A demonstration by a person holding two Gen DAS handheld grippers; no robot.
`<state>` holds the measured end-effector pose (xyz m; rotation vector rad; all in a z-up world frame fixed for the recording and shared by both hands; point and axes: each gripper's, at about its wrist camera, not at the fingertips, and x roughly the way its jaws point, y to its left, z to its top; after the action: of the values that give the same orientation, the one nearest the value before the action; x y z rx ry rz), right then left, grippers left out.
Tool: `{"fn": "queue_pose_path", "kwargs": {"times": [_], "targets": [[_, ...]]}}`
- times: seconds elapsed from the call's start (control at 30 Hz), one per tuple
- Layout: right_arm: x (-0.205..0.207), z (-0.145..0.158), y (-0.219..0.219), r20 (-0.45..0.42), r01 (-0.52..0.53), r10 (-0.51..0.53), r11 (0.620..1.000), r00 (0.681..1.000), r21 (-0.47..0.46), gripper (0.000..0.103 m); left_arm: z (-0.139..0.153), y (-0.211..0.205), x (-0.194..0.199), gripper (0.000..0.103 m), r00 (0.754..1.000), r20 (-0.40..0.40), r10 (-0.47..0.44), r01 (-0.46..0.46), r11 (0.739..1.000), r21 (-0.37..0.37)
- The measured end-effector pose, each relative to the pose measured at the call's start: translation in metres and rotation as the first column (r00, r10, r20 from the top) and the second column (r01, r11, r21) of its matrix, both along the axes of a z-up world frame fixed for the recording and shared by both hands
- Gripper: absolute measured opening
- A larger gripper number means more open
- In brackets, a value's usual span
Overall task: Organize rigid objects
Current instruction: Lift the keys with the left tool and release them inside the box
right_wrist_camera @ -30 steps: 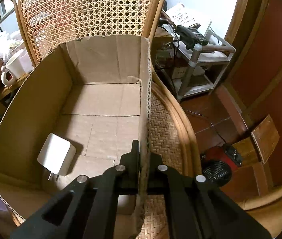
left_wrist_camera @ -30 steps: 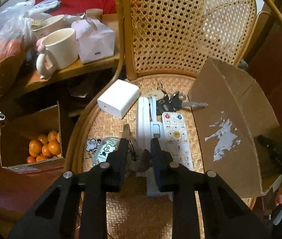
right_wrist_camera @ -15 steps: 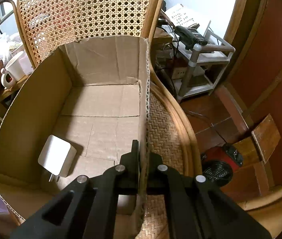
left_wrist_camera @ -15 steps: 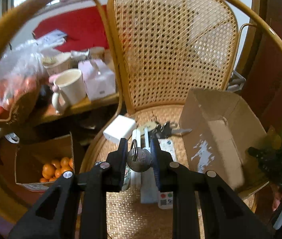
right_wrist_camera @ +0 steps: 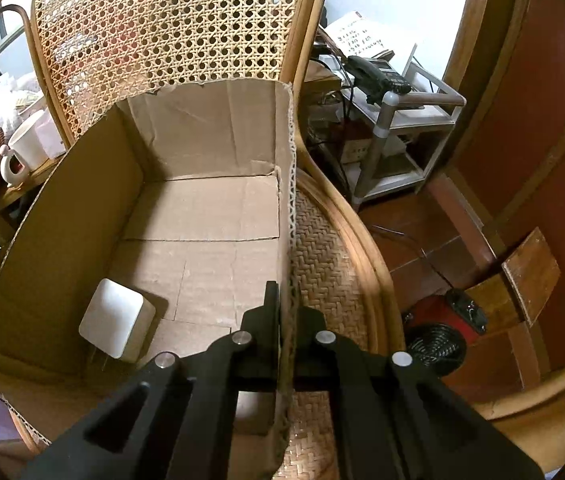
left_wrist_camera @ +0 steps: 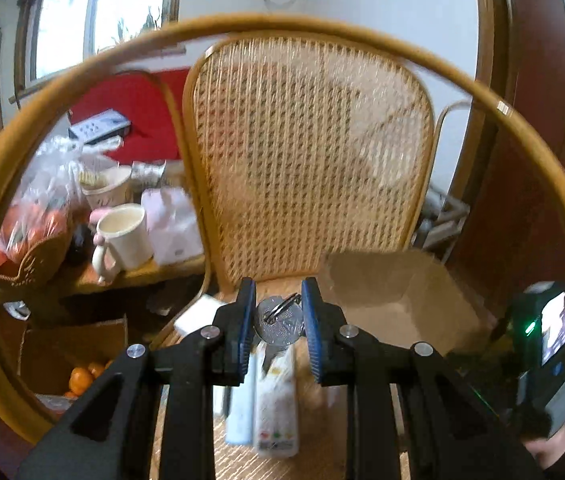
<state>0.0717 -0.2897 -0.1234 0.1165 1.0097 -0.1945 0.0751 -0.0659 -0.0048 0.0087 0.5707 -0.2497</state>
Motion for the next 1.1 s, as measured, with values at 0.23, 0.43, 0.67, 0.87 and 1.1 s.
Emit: {"fn": "queue_pose_path", "kwargs": {"times": [0.23,0.43,0.67,0.87,1.1], "targets": [[-0.001,-0.001,-0.001,-0.004,0.001,-0.001,1.000,1.000,0.001,0.005,0.013,-0.023,-0.009,0.022,0.994,0.076,-0.083,0.088,0.993,-0.075],[-0.002,-0.001,-0.002,0.002,0.007,-0.007,1.000,1.000,0.018,0.005,0.000,-0.052,0.002,0.022,0.986,-0.011,-0.164,0.161,0.977,-0.140],[-0.002,-0.002,-0.003,-0.006,0.020,-0.020,0.999,1.000,0.030,0.005,-0.022,-0.078,0.022,0.022,0.984,-0.091,-0.155,0.151,0.987,-0.057],[0.001,-0.004,-0.009,-0.010,0.030,-0.029,0.997,1.000,0.066,0.005,-0.043,-0.079,0.043,0.022,0.980,-0.169,-0.108,0.106,0.994,-0.024],[0.001,-0.005,-0.007,-0.015,0.023,-0.022,0.998,1.000,0.064,0.005,-0.047,-0.086,0.043,0.022,0.981,-0.161,-0.105,0.107,0.994,0.001]]}}
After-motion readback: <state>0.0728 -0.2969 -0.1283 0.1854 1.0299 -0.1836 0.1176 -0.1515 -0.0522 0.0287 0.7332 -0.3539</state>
